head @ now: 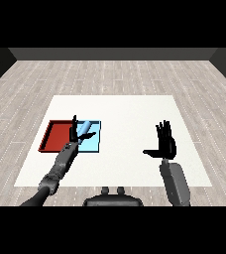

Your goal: Pick the blue can and put it in the blue box

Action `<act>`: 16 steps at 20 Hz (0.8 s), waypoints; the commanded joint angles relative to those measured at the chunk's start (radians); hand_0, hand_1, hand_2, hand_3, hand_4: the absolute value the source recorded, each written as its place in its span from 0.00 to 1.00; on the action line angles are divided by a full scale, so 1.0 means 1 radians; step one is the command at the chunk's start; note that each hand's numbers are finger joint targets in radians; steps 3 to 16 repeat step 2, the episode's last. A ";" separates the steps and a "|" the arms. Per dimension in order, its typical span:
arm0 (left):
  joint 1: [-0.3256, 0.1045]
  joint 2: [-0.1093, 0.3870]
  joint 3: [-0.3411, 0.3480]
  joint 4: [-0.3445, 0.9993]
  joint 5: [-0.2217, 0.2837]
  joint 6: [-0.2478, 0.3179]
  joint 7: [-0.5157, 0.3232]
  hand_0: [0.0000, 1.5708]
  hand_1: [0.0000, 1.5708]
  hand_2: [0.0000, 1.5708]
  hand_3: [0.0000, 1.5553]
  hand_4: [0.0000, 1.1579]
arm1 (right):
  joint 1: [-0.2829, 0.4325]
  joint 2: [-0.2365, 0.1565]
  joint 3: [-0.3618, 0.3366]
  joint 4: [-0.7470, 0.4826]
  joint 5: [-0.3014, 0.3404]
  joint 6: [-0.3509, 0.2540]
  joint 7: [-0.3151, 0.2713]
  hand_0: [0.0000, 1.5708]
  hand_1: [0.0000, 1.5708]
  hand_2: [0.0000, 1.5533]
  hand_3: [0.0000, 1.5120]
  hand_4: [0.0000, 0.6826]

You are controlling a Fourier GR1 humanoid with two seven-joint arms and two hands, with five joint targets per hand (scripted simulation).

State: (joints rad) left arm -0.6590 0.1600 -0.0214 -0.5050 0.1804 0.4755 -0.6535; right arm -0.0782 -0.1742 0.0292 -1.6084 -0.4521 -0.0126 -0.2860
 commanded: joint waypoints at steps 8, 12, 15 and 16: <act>0.188 -0.036 -0.035 -0.267 0.036 -0.128 -0.142 0.00 0.00 0.00 0.00 0.00 | 0.017 -0.024 -0.007 0.000 0.016 0.013 -0.002 0.00 0.00 0.00 0.00 0.00; 0.188 -0.036 -0.035 -0.267 0.036 -0.128 -0.142 0.00 0.00 0.00 0.00 0.00 | 0.017 -0.024 -0.007 0.000 0.016 0.013 -0.002 0.00 0.00 0.00 0.00 0.00; 0.188 -0.036 -0.035 -0.267 0.036 -0.128 -0.142 0.00 0.00 0.00 0.00 0.00 | 0.017 -0.024 -0.007 0.000 0.016 0.013 -0.002 0.00 0.00 0.00 0.00 0.00; 0.188 -0.036 -0.035 -0.267 0.036 -0.128 -0.142 0.00 0.00 0.00 0.00 0.00 | 0.017 -0.024 -0.007 0.000 0.016 0.013 -0.002 0.00 0.00 0.00 0.00 0.00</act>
